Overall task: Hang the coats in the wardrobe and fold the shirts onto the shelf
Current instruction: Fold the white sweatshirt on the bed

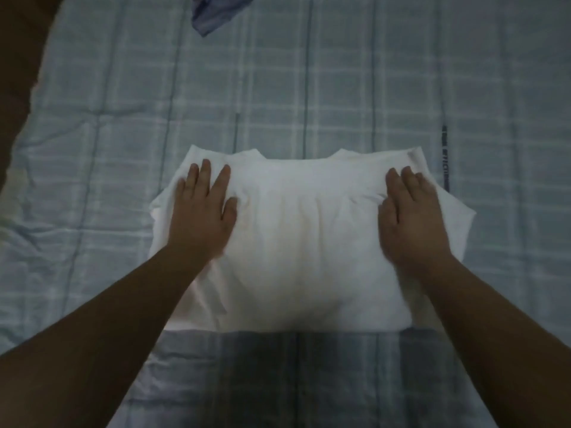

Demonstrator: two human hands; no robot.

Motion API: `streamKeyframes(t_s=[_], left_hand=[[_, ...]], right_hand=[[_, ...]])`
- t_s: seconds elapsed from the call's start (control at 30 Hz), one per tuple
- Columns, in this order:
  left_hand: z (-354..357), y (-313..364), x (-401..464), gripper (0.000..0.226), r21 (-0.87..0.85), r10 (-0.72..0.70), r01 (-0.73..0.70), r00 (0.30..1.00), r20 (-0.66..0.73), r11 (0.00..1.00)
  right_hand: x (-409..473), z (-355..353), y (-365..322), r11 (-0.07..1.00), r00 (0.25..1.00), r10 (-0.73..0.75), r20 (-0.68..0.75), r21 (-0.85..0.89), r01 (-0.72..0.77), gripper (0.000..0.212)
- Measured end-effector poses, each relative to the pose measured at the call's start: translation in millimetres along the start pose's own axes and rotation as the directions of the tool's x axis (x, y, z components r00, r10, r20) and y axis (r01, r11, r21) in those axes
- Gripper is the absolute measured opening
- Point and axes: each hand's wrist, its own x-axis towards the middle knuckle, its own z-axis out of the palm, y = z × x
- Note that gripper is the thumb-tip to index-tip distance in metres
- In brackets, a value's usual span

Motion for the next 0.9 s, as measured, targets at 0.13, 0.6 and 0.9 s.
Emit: streamKeyframes(t_s=[0.13, 0.6, 0.9], left_hand=[[-19.8, 34.2, -17.0, 0.062, -0.112, 0.101, -0.1, 0.995, 0.006, 0.989], [-1.3, 285.6, 43.2, 0.055, -0.245, 0.635, -0.604, 0.769, 0.068, 0.758], [1.7, 348.0, 104.0, 0.053, -0.129, 0.664, -0.674, 0.643, 0.383, 0.727]], right_hand=[[-37.0, -21.2, 4.7, 0.992, 0.992, 0.123, -0.018, -0.025, -0.124, 0.055], [-131.9, -30.2, 50.2, 0.587, 0.737, 0.659, 0.151, 0.51, -0.629, 0.067], [-137.9, -41.5, 62.5, 0.505, 0.691, 0.606, 0.394, 0.48, -0.717, 0.048]])
